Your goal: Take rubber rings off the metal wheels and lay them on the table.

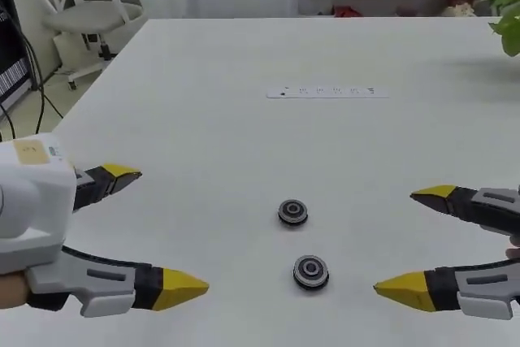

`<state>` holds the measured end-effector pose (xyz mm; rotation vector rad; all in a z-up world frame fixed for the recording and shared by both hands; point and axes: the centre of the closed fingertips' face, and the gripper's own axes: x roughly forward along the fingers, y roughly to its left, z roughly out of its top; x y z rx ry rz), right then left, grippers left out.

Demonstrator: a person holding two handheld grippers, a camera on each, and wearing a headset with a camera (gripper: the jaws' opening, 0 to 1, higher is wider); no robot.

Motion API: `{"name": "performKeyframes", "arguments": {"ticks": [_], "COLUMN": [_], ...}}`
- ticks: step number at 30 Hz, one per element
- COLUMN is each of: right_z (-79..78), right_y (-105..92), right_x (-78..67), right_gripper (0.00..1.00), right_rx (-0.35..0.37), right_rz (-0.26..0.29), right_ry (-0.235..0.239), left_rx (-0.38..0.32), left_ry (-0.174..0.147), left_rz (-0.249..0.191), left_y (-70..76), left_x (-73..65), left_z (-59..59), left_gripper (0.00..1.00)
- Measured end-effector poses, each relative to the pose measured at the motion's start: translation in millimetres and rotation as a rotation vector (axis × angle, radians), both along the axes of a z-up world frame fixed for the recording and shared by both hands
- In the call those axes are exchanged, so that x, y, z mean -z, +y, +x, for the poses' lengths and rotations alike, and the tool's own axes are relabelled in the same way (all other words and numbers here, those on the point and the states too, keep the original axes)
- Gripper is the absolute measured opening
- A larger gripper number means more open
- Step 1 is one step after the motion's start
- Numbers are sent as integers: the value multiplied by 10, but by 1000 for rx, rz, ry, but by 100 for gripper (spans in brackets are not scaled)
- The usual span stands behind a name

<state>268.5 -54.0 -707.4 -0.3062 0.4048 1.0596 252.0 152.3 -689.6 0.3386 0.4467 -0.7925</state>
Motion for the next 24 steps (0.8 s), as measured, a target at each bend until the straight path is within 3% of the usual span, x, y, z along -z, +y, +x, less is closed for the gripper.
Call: {"name": "performKeyframes", "arguments": {"ticks": [24], "right_z": [93], "right_y": [123], "right_x": [2], "right_gripper": [68], "right_rx": [-65], "right_rz": [3], "right_ry": [1], "left_rx": [41], "left_ry": [0], "left_rz": [1], "left_y": [-114], "left_x": [0], "left_z": [168], "left_gripper": [100]}}
